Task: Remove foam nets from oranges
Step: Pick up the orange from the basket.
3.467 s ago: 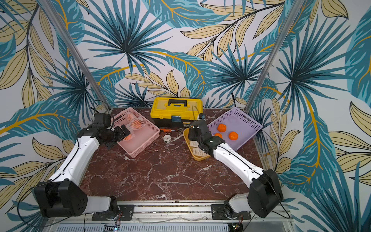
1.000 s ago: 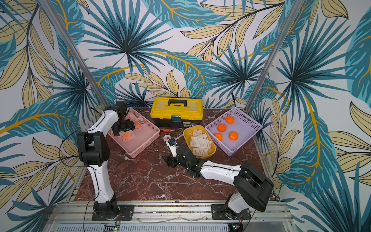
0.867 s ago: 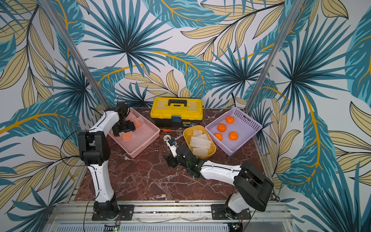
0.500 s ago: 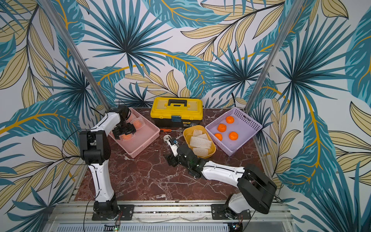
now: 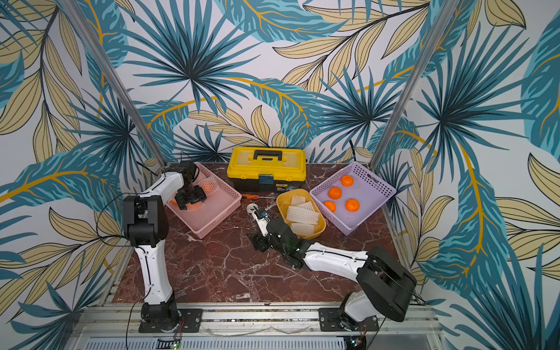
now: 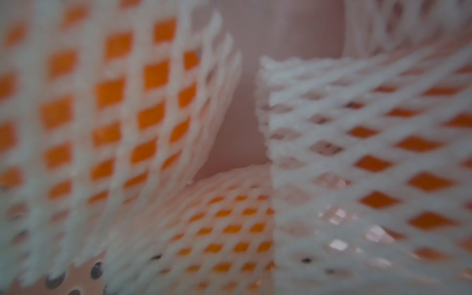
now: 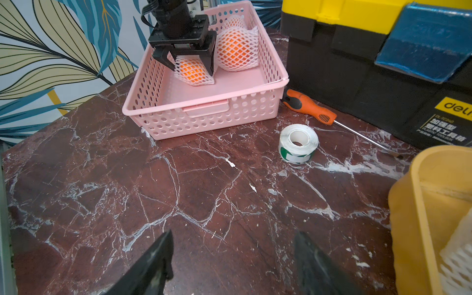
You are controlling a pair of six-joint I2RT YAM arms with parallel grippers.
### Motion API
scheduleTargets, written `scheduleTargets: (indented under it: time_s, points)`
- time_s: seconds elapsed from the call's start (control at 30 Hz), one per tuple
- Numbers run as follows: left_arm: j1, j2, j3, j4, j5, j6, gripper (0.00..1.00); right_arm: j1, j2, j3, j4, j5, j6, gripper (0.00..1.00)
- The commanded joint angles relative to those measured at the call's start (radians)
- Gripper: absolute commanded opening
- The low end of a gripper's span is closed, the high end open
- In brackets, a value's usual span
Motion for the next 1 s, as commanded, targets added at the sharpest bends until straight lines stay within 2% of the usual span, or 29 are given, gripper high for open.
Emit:
scheduleTargets:
  time_s: [0.0, 0.1, 0.17, 0.37, 0.43, 0.6, 0.77, 0.87, 0.97]
  points:
    - [0.011, -0.014, -0.018, 0.044, 0.009, -0.003, 0.75, 0.003, 0.021, 0.005, -0.007, 0.004, -0.008, 0.75]
    - [0.015, -0.007, -0.025, 0.042, 0.013, -0.005, 0.83, 0.003, 0.026, 0.01, -0.006, -0.002, -0.004, 0.75]
    - [0.017, -0.004, -0.029, 0.042, 0.008, -0.004, 0.82, 0.003, 0.026, 0.008, -0.004, -0.006, 0.0, 0.75]
    - [0.017, -0.032, -0.033, 0.043, 0.027, -0.016, 0.62, 0.004, 0.023, 0.008, -0.003, -0.005, 0.004, 0.75]
    - [0.015, -0.065, -0.045, 0.043, 0.027, -0.024, 0.58, 0.004, 0.018, 0.005, -0.003, -0.002, 0.004, 0.75]
    - [0.003, -0.204, -0.106, 0.042, 0.097, -0.058, 0.58, 0.003, 0.01, -0.002, 0.005, 0.02, 0.014, 0.75]
    - [-0.028, -0.391, -0.205, 0.039, 0.152, -0.074, 0.58, 0.002, 0.006, -0.013, 0.015, 0.1, 0.03, 0.75]
    - [-0.078, -0.504, -0.261, 0.037, 0.188, -0.072, 0.59, -0.004, -0.012, -0.024, 0.021, 0.144, 0.047, 0.76]
    - [-0.172, -0.581, -0.311, 0.036, 0.224, -0.07, 0.59, -0.022, -0.034, -0.042, 0.032, 0.171, 0.075, 0.76]
